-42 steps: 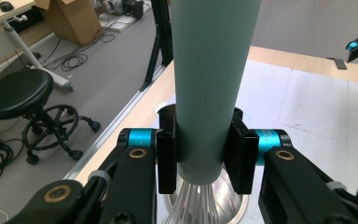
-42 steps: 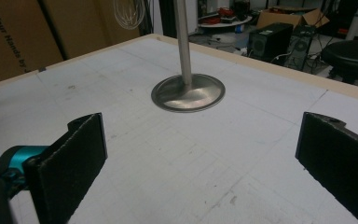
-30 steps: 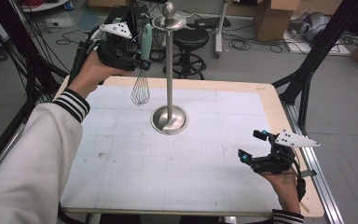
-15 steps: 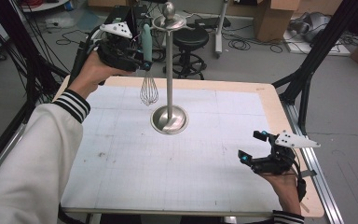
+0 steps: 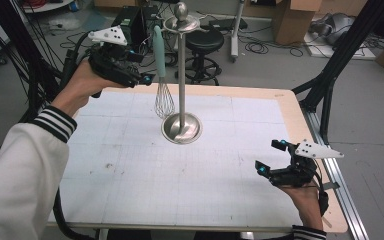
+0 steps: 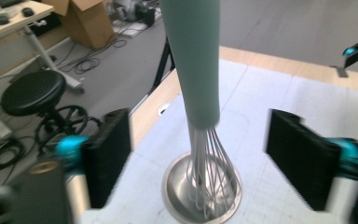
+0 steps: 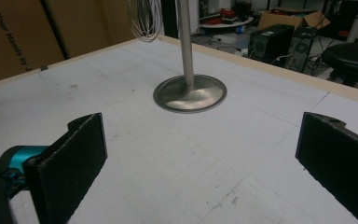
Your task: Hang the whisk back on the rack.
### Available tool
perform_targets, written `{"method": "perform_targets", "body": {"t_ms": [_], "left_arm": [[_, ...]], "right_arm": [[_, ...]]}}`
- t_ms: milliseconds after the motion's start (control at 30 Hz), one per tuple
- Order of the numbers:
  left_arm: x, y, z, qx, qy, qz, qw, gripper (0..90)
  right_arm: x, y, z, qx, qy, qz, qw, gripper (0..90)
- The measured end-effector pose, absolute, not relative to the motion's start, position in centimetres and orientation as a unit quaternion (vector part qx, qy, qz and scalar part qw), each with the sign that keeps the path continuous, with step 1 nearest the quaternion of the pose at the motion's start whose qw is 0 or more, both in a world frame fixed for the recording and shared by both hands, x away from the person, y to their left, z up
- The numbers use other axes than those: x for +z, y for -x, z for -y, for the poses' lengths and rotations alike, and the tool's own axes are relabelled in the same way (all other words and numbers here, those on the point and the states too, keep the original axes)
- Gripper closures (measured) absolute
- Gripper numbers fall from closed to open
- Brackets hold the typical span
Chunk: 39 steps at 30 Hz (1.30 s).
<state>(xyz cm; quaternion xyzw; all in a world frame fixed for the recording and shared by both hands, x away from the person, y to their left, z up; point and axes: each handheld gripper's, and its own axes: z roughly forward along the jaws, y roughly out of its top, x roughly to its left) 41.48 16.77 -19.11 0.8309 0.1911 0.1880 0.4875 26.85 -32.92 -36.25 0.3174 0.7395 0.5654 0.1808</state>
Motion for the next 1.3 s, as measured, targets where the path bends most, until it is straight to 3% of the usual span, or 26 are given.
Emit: {"method": "perform_targets", "body": {"t_ms": [200,833,1300], "left_arm": [[-20.5,-39.7,-18.9,0.188,-0.818,-0.208,0.502,1.7],[-26.6,-33.4,-23.8,0.196,-0.810,-0.237,0.499,1.7],[-31.6,-29.1,-26.1,0.186,-0.779,-0.243,0.548,1.7]], "right_arm": [[-36.3,-26.7,33.0,0.564,-0.319,-0.740,0.181,0.8],[-36.4,-26.9,32.7,0.562,-0.321,-0.741,0.181,0.8],[-36.6,-26.6,32.5,0.559,-0.322,-0.742,0.180,0.8]]}}
